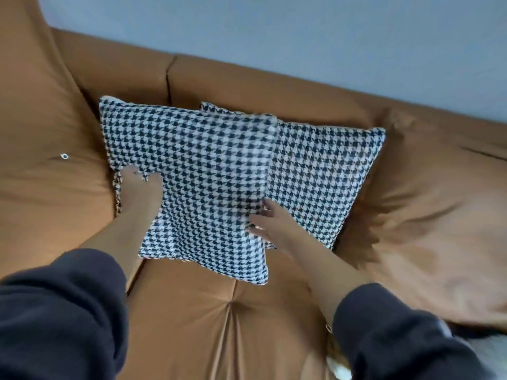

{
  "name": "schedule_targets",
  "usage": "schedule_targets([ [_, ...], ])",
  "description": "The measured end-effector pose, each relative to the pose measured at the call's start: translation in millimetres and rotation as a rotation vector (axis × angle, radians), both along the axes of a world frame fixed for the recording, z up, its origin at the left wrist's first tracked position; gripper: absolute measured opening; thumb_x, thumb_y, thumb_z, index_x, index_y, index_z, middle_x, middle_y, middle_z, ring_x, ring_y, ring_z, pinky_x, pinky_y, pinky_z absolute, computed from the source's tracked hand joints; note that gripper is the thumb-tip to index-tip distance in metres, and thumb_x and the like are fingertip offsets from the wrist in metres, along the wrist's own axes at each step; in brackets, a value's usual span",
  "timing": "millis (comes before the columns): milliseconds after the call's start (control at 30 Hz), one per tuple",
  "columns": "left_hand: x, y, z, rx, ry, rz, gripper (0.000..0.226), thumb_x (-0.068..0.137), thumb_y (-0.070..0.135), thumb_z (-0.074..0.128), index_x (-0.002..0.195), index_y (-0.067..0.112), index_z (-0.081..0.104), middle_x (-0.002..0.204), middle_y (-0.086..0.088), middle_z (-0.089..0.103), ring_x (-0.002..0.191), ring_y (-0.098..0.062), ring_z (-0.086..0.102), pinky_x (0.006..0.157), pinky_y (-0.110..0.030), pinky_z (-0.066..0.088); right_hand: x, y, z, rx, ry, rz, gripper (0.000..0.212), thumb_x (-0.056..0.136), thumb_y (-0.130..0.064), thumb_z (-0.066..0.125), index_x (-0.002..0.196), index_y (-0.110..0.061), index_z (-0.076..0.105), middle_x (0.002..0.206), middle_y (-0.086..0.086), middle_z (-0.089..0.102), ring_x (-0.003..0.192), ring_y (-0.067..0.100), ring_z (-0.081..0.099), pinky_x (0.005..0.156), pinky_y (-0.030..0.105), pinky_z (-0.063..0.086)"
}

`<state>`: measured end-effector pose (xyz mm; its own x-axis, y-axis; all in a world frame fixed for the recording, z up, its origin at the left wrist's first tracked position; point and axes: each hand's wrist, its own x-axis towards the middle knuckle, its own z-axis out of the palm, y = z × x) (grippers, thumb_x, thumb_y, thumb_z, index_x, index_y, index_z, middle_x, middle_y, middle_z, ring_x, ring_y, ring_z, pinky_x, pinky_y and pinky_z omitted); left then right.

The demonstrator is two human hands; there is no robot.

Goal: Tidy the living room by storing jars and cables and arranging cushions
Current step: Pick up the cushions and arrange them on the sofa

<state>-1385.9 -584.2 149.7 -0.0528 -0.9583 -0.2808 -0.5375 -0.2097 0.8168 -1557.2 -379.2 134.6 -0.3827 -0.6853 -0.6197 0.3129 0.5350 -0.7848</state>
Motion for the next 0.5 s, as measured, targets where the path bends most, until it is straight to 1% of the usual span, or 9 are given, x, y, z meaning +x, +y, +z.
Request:
schedule_targets([
  [33, 1, 6, -2, -0.014, -0.021, -0.078, 0.056, 0.098, 0.026, 0.052, 0.147, 0.018, 0.026, 0.143, -0.004, 0.042, 0.089, -0.024, 0.062, 0.072, -0.039, 0.055, 12, -16, -6, 0.006, 0.036, -0.004, 0.045, 0.093, -0.008, 0.059, 0.135, -0.011, 0.045, 0.127, 0.008, 0.059, 0.104, 0.019, 0.063, 0.094, 0.037, 0.053],
  [100, -3, 25, -10, 0.025, -0.061, -0.263, 0.061, 0.099, 0.025, 0.054, 0.151, 0.020, 0.024, 0.153, -0.008, 0.030, 0.102, -0.025, 0.059, 0.082, -0.037, 0.055, 22, -37, -17, 0.047, 0.131, -0.021, 0.045, 0.095, -0.012, 0.055, 0.139, -0.010, 0.044, 0.118, 0.008, 0.062, 0.092, 0.017, 0.062, 0.087, 0.037, 0.054],
  [167, -9, 41, -23, 0.163, -0.093, -0.436, 0.067, 0.099, 0.024, 0.054, 0.154, 0.025, 0.016, 0.159, -0.008, 0.020, 0.109, -0.025, 0.056, 0.087, -0.030, 0.055, 22, -41, -21, 0.111, 0.193, -0.035, 0.036, 0.096, -0.014, 0.051, 0.132, -0.009, 0.051, 0.111, 0.011, 0.065, 0.092, 0.027, 0.064, 0.091, 0.047, 0.053],
  [267, -14, 50, -40, 0.239, -0.103, -0.480, 0.076, 0.097, 0.016, 0.056, 0.155, 0.031, 0.009, 0.157, -0.015, 0.026, 0.124, -0.042, 0.050, 0.095, -0.049, 0.048, 8, -15, -22, 0.260, 0.216, 0.061, 0.043, 0.098, -0.014, 0.049, 0.140, -0.003, 0.044, 0.138, 0.019, 0.051, 0.121, 0.035, 0.055, 0.102, 0.049, 0.046],
  [333, -15, 56, -50, 0.176, -0.154, -0.435, 0.073, 0.094, 0.011, 0.056, 0.154, 0.025, 0.016, 0.150, -0.021, 0.035, 0.113, -0.047, 0.056, 0.086, -0.055, 0.053, -3, 19, -27, 0.365, 0.236, 0.092, 0.047, 0.099, -0.014, 0.049, 0.142, 0.000, 0.040, 0.141, 0.015, 0.047, 0.124, 0.029, 0.050, 0.105, 0.042, 0.044],
  [400, -15, 78, -60, 0.195, -0.317, -0.469, 0.068, 0.092, 0.011, 0.056, 0.150, 0.013, 0.022, 0.144, -0.024, 0.036, 0.096, -0.041, 0.060, 0.069, -0.047, 0.055, -16, 65, -39, 0.457, 0.298, 0.074, 0.031, 0.095, -0.010, 0.050, 0.122, 0.001, 0.058, 0.106, 0.013, 0.056, 0.095, 0.023, 0.055, 0.094, 0.042, 0.050],
  [433, -13, 95, -70, 0.230, -0.445, -0.532, 0.065, 0.090, 0.013, 0.056, 0.146, 0.005, 0.025, 0.142, -0.023, 0.037, 0.097, -0.037, 0.058, 0.068, -0.040, 0.052, -19, 86, -44, 0.526, 0.335, 0.070, 0.019, 0.091, -0.007, 0.049, 0.099, 0.001, 0.065, 0.088, 0.011, 0.052, 0.081, 0.022, 0.051, 0.102, 0.048, 0.039],
  [467, -13, 118, -80, 0.279, -0.556, -0.629, 0.061, 0.086, 0.015, 0.054, 0.141, 0.000, 0.031, 0.135, -0.021, 0.043, 0.097, -0.033, 0.057, 0.072, -0.035, 0.049, -22, 109, -48, 0.582, 0.368, 0.047, 0.017, 0.088, -0.006, 0.049, 0.075, -0.008, 0.061, 0.078, 0.009, 0.048, 0.075, 0.021, 0.048, 0.064, 0.038, 0.031],
  [500, -12, 140, -91, 0.332, -0.629, -0.738, 0.054, 0.082, 0.017, 0.052, 0.131, -0.002, 0.041, 0.121, -0.017, 0.052, 0.091, -0.028, 0.057, 0.074, -0.033, 0.048, -25, 128, -55, 0.603, 0.387, 0.038, 0.022, 0.086, -0.007, 0.050, 0.066, -0.016, 0.054, 0.078, 0.008, 0.050, 0.076, 0.021, 0.050, 0.070, 0.039, 0.049],
])
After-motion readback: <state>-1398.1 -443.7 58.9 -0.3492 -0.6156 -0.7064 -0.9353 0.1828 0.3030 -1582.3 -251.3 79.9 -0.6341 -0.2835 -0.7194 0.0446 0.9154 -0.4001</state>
